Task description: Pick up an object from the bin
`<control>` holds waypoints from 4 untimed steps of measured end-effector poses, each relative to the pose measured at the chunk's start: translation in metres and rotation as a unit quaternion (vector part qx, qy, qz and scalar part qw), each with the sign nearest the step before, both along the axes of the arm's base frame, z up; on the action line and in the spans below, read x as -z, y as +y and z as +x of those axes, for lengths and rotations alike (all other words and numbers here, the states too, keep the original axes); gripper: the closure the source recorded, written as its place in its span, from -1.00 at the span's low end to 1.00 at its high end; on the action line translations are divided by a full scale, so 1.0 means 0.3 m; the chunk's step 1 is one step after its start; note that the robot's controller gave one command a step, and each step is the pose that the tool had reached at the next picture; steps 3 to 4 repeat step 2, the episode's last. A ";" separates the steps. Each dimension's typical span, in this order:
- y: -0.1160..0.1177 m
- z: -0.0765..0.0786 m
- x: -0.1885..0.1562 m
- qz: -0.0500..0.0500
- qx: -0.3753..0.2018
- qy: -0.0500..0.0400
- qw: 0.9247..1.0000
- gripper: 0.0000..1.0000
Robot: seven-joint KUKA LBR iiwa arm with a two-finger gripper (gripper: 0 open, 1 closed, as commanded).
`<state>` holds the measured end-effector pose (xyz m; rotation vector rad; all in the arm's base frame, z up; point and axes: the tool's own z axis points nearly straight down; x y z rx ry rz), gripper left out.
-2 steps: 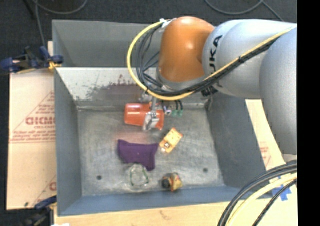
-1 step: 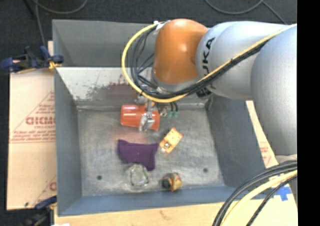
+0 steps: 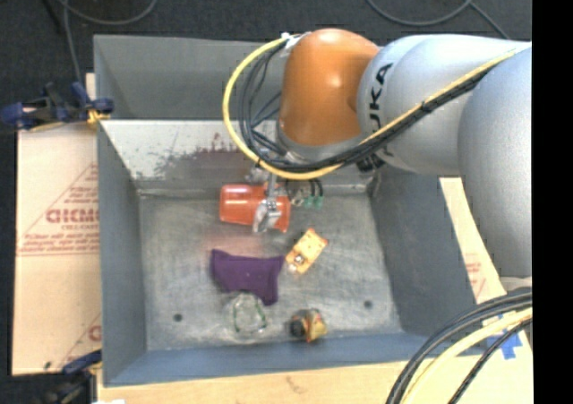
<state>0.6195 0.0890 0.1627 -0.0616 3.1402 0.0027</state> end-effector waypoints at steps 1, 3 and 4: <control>-0.010 0.002 -0.021 0.000 0.002 -0.001 1.000 1.00; 0.060 -0.126 -0.144 0.000 0.046 -0.001 0.999 1.00; 0.060 -0.126 -0.144 0.000 0.046 -0.001 0.999 1.00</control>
Offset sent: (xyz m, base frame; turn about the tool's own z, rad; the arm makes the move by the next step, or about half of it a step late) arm -0.0388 0.0182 0.0426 0.0943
